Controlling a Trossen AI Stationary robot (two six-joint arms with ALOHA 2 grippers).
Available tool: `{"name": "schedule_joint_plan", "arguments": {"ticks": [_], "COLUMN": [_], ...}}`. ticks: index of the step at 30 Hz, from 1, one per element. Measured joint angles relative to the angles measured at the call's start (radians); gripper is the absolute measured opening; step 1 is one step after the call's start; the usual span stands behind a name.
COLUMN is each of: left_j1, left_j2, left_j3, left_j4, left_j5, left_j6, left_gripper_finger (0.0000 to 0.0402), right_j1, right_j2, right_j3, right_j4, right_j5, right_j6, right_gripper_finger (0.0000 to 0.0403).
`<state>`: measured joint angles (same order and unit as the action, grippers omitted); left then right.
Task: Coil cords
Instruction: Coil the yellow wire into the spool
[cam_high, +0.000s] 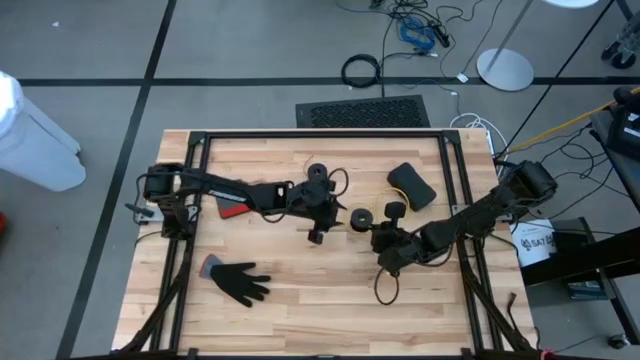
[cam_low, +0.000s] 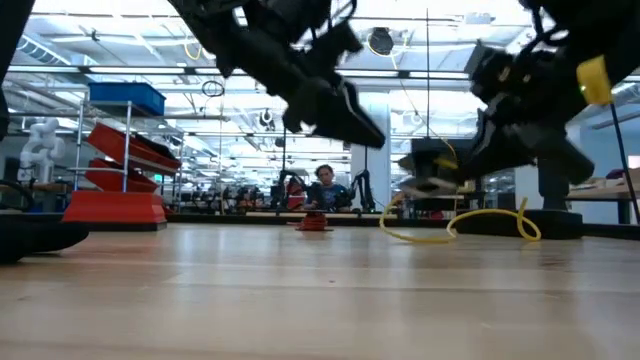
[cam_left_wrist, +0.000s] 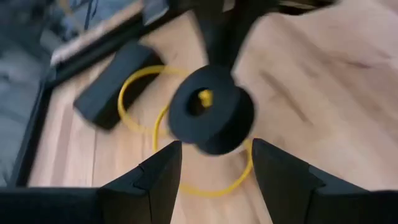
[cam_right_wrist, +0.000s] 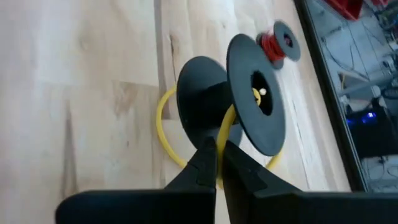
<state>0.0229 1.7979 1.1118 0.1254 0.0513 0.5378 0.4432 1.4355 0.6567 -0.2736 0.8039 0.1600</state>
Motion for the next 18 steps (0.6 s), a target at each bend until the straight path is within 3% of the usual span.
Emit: {"name": "schedule_joint_plan", "arguments": {"ticks": [6,11,18], "left_j1": [-0.061,-0.047,-0.047], "left_j2": [0.000,-0.003,-0.006], "left_j3": [0.010,0.025,0.072], "left_j4": [-0.005,-0.010,-0.004], "left_j5": [-0.049,0.147,0.143], "left_j6": [0.076,-0.032,-0.068], "left_gripper_finger": [0.0203,0.0203,0.0203], "right_j1": [0.004,0.022,0.030], "right_j2": [-0.099,-0.147,-0.162], "right_j3": [0.000,0.000,0.000], "right_j4": [0.010,0.002,0.020], "right_j5": [-0.175,-0.260,-0.291], "right_j6": [-0.062,-0.101,-0.080], "right_gripper_finger": [0.0000,0.0000,0.0000]}}
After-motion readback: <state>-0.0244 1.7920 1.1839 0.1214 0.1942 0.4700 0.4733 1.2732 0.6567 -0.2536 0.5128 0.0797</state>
